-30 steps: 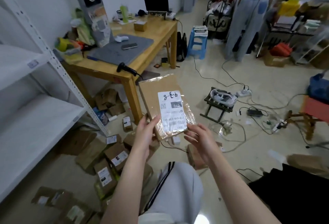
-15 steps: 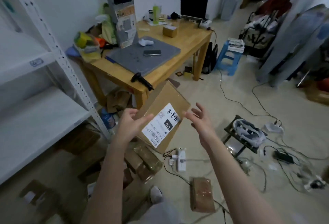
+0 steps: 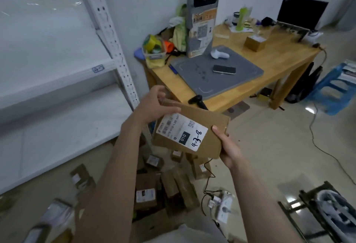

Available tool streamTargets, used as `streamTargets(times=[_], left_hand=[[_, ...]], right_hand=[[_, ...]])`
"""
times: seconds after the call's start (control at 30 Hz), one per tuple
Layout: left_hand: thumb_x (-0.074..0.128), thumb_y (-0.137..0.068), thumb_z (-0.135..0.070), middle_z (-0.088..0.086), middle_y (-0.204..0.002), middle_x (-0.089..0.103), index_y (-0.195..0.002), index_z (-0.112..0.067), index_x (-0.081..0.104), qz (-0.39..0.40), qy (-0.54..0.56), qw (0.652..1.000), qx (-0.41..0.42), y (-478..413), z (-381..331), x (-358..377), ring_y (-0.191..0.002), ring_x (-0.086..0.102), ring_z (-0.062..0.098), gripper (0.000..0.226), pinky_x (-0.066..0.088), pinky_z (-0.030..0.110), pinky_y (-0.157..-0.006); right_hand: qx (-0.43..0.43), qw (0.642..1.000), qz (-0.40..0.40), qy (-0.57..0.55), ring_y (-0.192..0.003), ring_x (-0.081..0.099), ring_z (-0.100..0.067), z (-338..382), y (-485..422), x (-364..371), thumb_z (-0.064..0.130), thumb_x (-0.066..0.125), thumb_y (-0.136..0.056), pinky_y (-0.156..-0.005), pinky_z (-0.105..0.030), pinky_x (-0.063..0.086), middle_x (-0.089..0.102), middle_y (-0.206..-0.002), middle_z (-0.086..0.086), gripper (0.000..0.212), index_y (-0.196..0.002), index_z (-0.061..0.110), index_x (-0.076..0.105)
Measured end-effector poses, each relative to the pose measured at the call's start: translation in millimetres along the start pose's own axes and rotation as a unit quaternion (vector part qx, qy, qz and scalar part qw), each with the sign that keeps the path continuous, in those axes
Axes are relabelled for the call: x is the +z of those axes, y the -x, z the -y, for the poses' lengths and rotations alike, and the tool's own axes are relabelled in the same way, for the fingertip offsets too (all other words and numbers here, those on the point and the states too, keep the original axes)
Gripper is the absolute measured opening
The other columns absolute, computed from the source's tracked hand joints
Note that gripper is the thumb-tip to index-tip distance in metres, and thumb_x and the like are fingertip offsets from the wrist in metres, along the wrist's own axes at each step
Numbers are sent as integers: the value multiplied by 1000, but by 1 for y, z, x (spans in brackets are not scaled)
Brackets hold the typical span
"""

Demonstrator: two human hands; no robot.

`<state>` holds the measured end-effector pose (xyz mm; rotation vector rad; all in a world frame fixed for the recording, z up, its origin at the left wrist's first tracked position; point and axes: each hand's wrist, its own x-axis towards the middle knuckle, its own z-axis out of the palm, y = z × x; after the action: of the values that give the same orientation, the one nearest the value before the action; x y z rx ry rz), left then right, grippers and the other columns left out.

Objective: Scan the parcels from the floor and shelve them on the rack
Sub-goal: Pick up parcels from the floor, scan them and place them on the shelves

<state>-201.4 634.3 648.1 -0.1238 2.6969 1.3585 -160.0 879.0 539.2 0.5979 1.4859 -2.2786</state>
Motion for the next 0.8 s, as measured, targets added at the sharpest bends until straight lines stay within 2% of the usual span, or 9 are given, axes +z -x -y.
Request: streamTargets(times=[0.07,0.13,0.2,0.27,0.37,0.47,0.53,0.63,0.8], left_hand=[[89,-67,-46,5,-151,42,-154,-18,27,-108,81,989,-55,1,24,6,-138,43,25,111,45,42,-107],[88,-68,-46,5,-148,44,-152,-16,27,-150,180,965,-121,6,45,25,-133,48,23,108,50,38,-104],[91,-65,-49,-1,-134,58,-139,-17,40,-107,265,945,-161,10,60,51,-117,59,13,95,55,24,-91],[94,-51,-61,1,-132,66,-136,-17,54,-45,317,926,-201,3,72,81,-116,64,16,104,56,36,-97],[89,-74,-31,6,-122,72,-122,-19,64,-69,385,888,-241,-14,62,109,-107,69,21,56,57,40,-93],[84,-79,-22,5,-119,73,-122,-17,64,-141,414,863,-253,-36,54,120,-108,69,23,47,56,46,-97],[86,-74,-28,5,-121,72,-129,-16,59,-182,423,850,-256,-49,53,115,-109,69,23,62,58,42,-93],[88,-67,-38,3,-121,71,-131,-16,56,-230,402,849,-255,-57,53,101,-107,69,19,75,58,31,-81],[85,-76,-34,-2,-117,69,-118,-24,53,-309,360,842,-257,-54,52,82,-109,66,20,53,53,45,-100]], right_hand=[[22,999,4,-37,-97,73,-27,-5,-16,7,43,78,-75,-74,-40,60,75,-108,-11,61,-125,15,58],[32,997,10,-66,-96,73,-27,-8,-32,14,45,71,-83,-76,-43,59,75,-107,-10,50,-124,18,61],[55,995,21,-77,-96,73,-28,-10,-47,20,49,67,-86,-70,-42,60,75,-109,-11,48,-123,19,63],[81,995,31,-53,-107,69,-31,-10,-59,24,58,72,-76,-80,-45,59,73,-115,-12,66,-127,18,63],[104,994,46,4,-113,67,-32,-7,-81,22,68,82,-62,-89,-48,57,71,-121,-12,89,-133,18,60],[109,993,39,26,-108,67,-28,16,-109,18,76,50,-84,-80,-40,56,71,-117,-10,71,-127,19,61],[96,995,-6,36,-103,65,-22,31,-136,16,67,39,-95,-78,-35,51,70,-116,-9,64,-124,15,62],[11,982,-78,169,-101,58,-21,54,-177,16,43,59,-97,-80,-32,46,64,-116,-9,45,-127,9,59],[-19,929,-67,363,-88,55,-20,75,-228,35,28,67,-90,-77,-34,47,57,-93,-5,30,-109,7,57]])
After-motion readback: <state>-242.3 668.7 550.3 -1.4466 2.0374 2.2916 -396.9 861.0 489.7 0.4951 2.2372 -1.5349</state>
